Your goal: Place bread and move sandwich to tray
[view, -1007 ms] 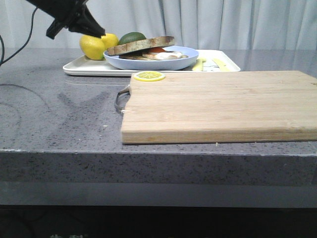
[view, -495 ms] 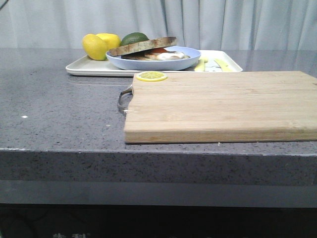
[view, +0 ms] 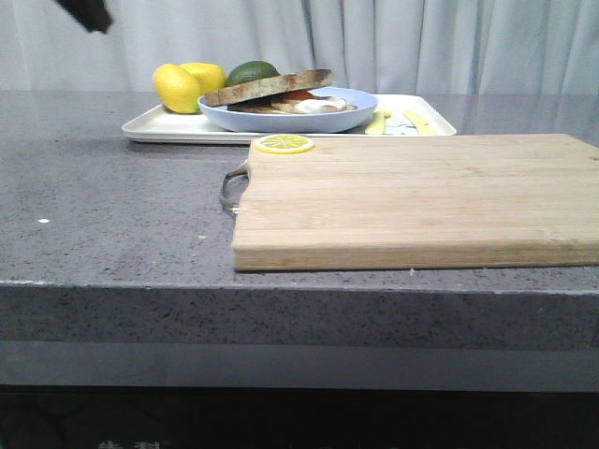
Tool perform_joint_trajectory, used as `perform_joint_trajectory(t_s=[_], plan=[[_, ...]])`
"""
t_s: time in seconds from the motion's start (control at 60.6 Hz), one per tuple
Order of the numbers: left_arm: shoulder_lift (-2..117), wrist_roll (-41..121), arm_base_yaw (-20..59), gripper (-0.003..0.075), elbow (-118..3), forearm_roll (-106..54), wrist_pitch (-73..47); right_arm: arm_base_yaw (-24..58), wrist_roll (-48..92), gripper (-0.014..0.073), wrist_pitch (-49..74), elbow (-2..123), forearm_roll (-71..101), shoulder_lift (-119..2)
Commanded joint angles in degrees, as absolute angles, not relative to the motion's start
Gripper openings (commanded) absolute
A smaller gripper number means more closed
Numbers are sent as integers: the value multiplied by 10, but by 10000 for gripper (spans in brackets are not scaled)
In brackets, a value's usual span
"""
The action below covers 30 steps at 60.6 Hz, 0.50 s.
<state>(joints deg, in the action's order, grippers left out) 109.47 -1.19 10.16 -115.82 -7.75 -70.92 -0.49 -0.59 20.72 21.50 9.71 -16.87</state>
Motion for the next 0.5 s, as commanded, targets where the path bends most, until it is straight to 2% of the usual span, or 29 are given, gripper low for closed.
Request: perform_joint_trajectory(t_s=[0.0,0.314,0.479], plan=[[1013,-13,87,-20,-1096,-81,-643,-9,-5,-60,140,230,97,-175],[749,-9,72,-20,-735,-81,-397,-9,-5,-60,133,230,97,-175],[597,-10,75,-20,-589,-81,-272,-9,-5,-60,133,230,97,-175]])
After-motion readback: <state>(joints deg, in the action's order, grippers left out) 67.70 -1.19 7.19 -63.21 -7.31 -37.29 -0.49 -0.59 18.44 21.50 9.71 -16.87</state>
